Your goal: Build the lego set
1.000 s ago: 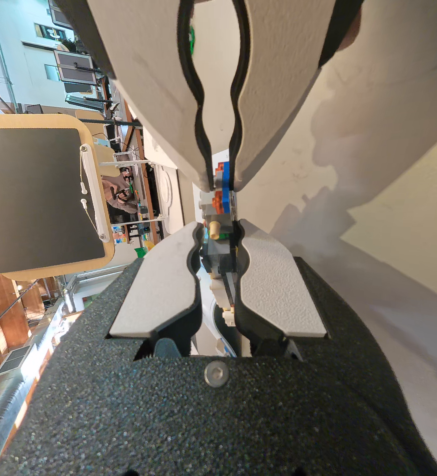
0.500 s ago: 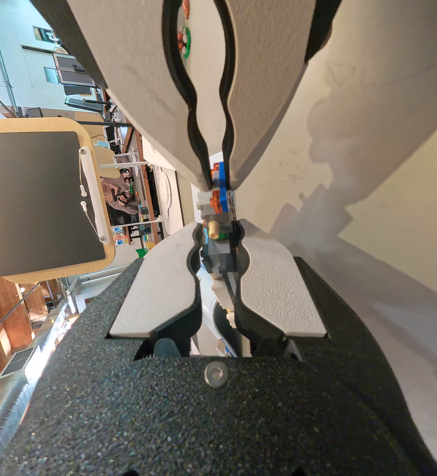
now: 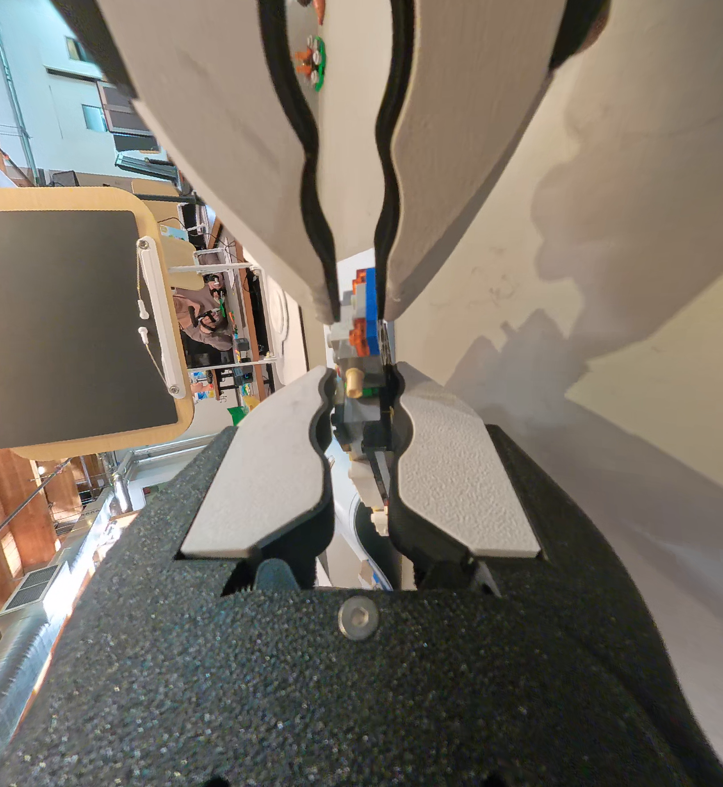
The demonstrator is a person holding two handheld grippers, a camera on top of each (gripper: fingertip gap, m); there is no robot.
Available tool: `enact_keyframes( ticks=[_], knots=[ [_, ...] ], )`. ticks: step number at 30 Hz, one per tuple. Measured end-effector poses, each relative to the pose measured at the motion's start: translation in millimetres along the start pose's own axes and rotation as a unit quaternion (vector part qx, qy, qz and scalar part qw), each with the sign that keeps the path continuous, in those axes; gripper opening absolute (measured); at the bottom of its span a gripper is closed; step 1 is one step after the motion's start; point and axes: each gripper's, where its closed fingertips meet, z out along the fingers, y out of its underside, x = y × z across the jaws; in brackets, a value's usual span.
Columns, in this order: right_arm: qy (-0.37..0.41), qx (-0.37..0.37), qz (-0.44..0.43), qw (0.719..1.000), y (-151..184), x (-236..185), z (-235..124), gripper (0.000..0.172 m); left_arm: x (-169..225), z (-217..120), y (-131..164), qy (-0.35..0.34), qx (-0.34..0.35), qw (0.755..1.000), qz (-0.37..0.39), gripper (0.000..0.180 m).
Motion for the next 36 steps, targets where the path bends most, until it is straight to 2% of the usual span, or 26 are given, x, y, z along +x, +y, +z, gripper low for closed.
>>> enact_keyframes(
  ticks=[7,11,21,26,30,36],
  knots=[
    [-0.004,-0.002,-0.008,1.0,-2.0,-3.8,0.0,0.014,1.8,-0.4,-2.5,0.002,-0.001,1.0,0.006,0.024],
    [-0.002,-0.002,-0.012,1.0,-2.7,-3.8,-1.1,0.008,2.1,-1.3,-4.6,0.001,0.0,1.0,0.008,0.024],
    [-0.013,-0.008,-0.01,1.0,1.4,-5.4,-6.8,0.008,4.2,-0.6,-8.9,-0.001,0.001,1.0,0.004,0.024],
    [-0.02,0.002,0.007,1.0,6.8,-6.9,-32.3,0.028,7.2,1.2,-21.5,-0.021,-0.001,1.0,0.021,0.024],
    [-0.004,-0.016,0.025,1.0,19.2,-4.7,-56.2,0.03,17.7,9.7,-28.8,-0.039,-0.026,0.997,0.066,0.025],
    [0.043,-0.095,-0.026,0.994,52.1,-15.9,-80.8,0.026,27.1,19.5,-38.4,-0.057,-0.043,0.991,0.116,0.025]
  ],
)
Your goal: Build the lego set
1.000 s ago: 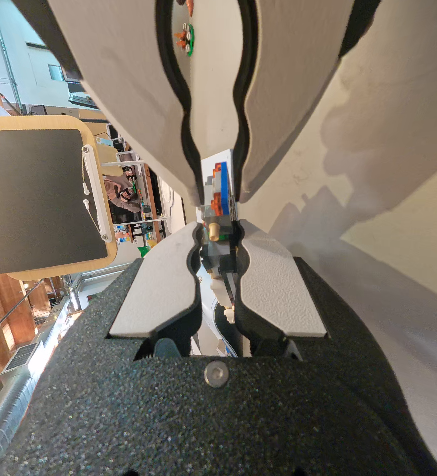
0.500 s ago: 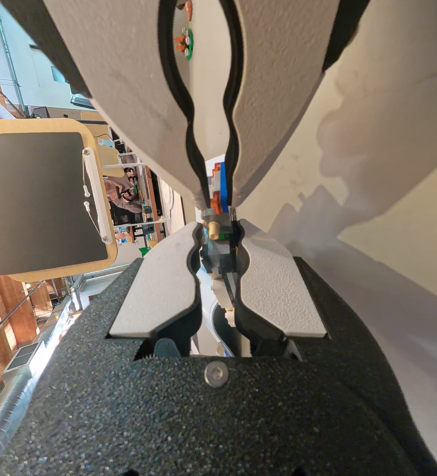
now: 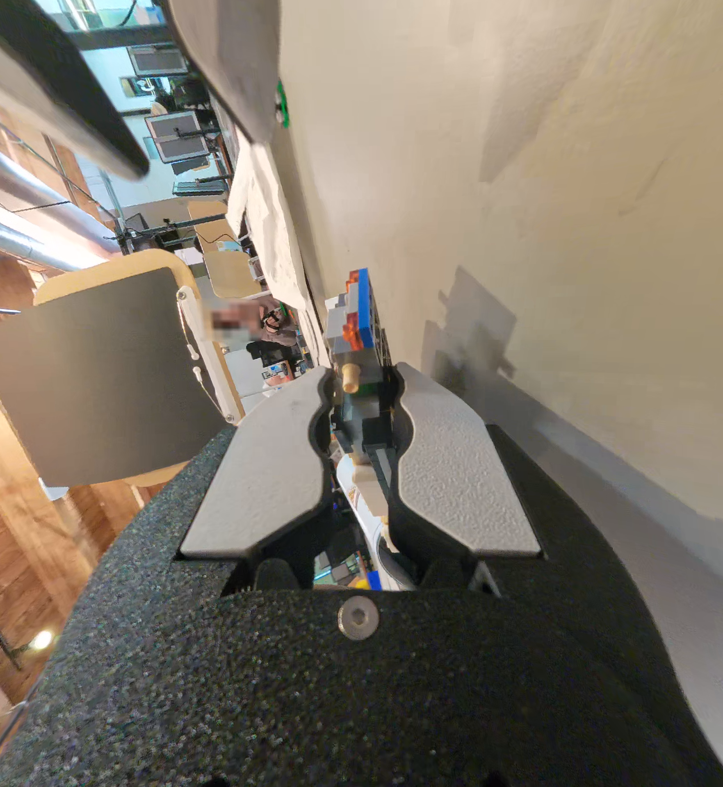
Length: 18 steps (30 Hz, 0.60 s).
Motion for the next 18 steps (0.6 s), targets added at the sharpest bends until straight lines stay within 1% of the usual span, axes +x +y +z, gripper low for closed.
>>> enact_keyframes(
  ticks=[2,4,5,6,8,10,12,14,16,18],
  knots=[
    [0.004,-0.017,-0.008,1.0,8.4,-6.8,-3.6,0.025,5.2,2.6,-2.2,0.005,-0.013,1.0,0.019,0.025],
    [-0.002,-0.024,-0.001,1.0,12.2,-12.9,-5.6,0.025,15.9,4.0,-4.3,0.032,-0.026,0.998,0.04,0.025],
    [-0.006,-0.025,0.003,1.0,12.7,-15.0,-6.4,0.021,20.9,4.4,-4.1,0.046,-0.038,0.997,0.047,0.025],
    [-0.011,-0.026,0.01,1.0,12.7,-16.1,-6.8,0.018,20.0,4.4,-4.3,0.045,-0.047,0.996,0.057,0.026],
    [-0.017,-0.026,0.028,0.999,11.9,-16.3,-7.0,0.018,18.0,2.1,-7.7,0.046,-0.043,0.995,0.071,0.033],
    [-0.024,-0.026,0.046,0.998,12.4,-16.7,-7.0,0.019,20.7,-2.3,-7.5,0.077,-0.047,0.995,0.052,0.034],
    [-0.029,-0.031,0.057,0.997,15.2,-16.9,-7.1,0.019,20.7,-7.3,-8.5,0.098,-0.044,0.994,0.026,0.041],
    [-0.031,-0.036,0.066,0.997,18.3,-16.2,-7.0,0.019,24.1,-13.5,-9.9,0.132,-0.035,0.991,-0.007,0.042],
    [-0.029,-0.037,0.069,0.996,19.3,-15.3,-7.0,0.019,22.2,-16.8,-11.1,0.142,-0.029,0.989,-0.037,0.049],
    [-0.025,-0.039,0.067,0.997,19.3,-14.5,-6.8,0.018,23.2,-18.4,-9.5,0.151,-0.034,0.986,-0.054,0.05]
  ],
)
